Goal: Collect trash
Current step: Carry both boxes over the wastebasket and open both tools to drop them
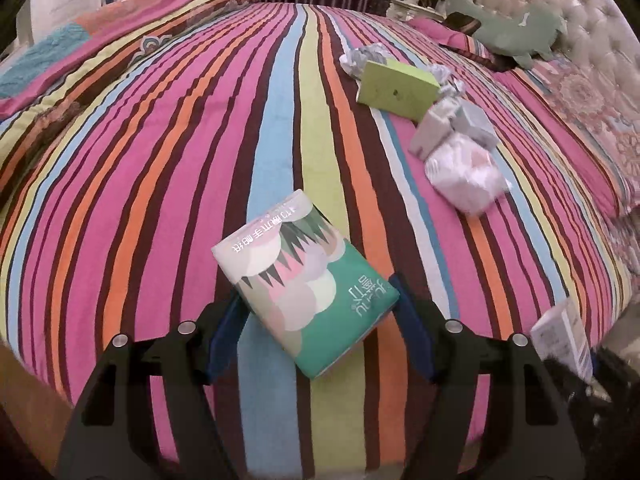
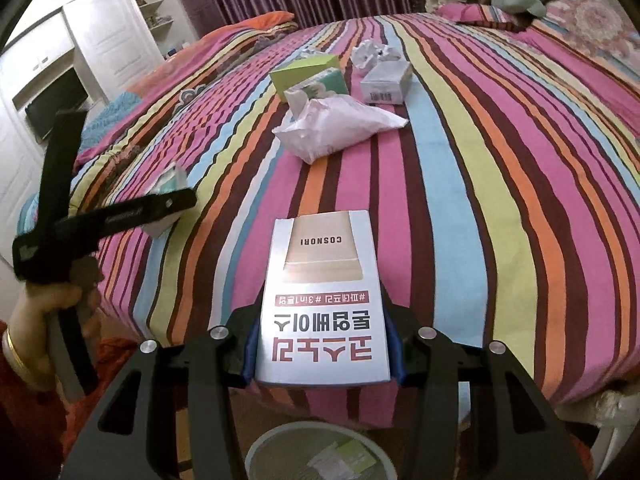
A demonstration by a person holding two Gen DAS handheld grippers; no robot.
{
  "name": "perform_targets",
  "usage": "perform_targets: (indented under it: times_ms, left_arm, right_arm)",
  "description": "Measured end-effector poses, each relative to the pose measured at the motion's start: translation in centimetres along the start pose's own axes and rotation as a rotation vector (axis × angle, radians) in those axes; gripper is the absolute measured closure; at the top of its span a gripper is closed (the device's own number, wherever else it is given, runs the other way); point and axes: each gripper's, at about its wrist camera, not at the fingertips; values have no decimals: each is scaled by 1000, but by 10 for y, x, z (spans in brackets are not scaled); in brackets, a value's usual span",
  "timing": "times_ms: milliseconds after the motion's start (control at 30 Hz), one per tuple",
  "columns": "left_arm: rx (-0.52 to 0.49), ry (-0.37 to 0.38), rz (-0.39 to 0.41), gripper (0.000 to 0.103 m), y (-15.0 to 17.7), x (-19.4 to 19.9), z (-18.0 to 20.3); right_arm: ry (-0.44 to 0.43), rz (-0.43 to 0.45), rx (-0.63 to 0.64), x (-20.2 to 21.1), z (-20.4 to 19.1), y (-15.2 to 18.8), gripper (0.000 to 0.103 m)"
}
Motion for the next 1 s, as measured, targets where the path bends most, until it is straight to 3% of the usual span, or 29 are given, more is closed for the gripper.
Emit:
perform_targets:
  times_ms: [300,567,833,1000]
  left_arm:
    - [-47,26,2,35,42,31,-2]
    - [-104,62,-13,35,89,59,4]
    - [-181,75,-117,35,147,58,18]
    - [-240,91,-214,35,176,48,35]
  right_arm:
    - [-22,-2,3,23,-11,27,57]
    - [-39,-62,-22,35,-19,63,57]
    - [-1,-136,-74,38,-20,102,57]
    - [-12,-230,-155,28,-14,122,57]
Point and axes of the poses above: each gripper's, at about its wrist camera, not at the fingertips, and x roughly against the way its jaws point, z to its right, y to its underside, and after that the axes turned 8 degrees about -y, right-handed
